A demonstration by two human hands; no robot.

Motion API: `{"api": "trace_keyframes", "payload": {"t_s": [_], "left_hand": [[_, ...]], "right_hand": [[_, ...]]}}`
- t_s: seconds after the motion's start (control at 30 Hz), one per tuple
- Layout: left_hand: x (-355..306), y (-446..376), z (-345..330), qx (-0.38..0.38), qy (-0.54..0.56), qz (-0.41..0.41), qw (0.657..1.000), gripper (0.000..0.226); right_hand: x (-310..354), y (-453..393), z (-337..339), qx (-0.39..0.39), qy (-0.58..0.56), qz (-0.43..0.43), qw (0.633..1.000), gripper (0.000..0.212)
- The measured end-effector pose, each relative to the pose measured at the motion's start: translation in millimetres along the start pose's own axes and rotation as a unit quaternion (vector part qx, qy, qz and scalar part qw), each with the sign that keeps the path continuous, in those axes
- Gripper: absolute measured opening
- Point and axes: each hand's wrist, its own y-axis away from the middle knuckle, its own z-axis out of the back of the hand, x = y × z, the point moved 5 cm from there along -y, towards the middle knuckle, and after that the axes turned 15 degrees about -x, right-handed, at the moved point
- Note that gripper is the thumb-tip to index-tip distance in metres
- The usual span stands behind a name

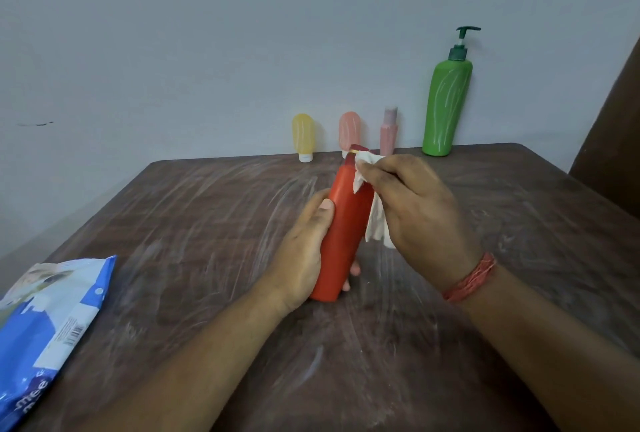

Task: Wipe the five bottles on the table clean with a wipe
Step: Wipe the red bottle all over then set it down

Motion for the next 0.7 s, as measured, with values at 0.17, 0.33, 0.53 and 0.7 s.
{"api": "trace_keyframes", "payload": {"t_s": [0.17, 0.33, 0.53, 0.7], "left_hand": [[4.5, 17.5, 4.6, 0.035, 0.066, 0.071, 0.995, 0.035], [1.5, 14.3, 4.2, 0.023, 0.083, 0.074, 0.994, 0.035], [0.9, 16.5, 6.2, 0.043, 0.219, 0.149, 0.963, 0.06], [-2.2, 24.2, -0.8, 0.119, 0.268, 0.194, 0.936, 0.072]], "right_hand": [[6.4, 4.0, -9.1, 0.033, 0.034, 0.042, 0.998, 0.03], [3.7, 5.6, -8.2, 0.031, 0.028, 0.002, 0.999, 0.032], [10.1, 5.3, -5.5, 0.053, 0.009, -0.022, 0.998, 0.049], [0.6, 2.3, 4.5, -0.037, -0.083, -0.152, 0.984, 0.031]]}}
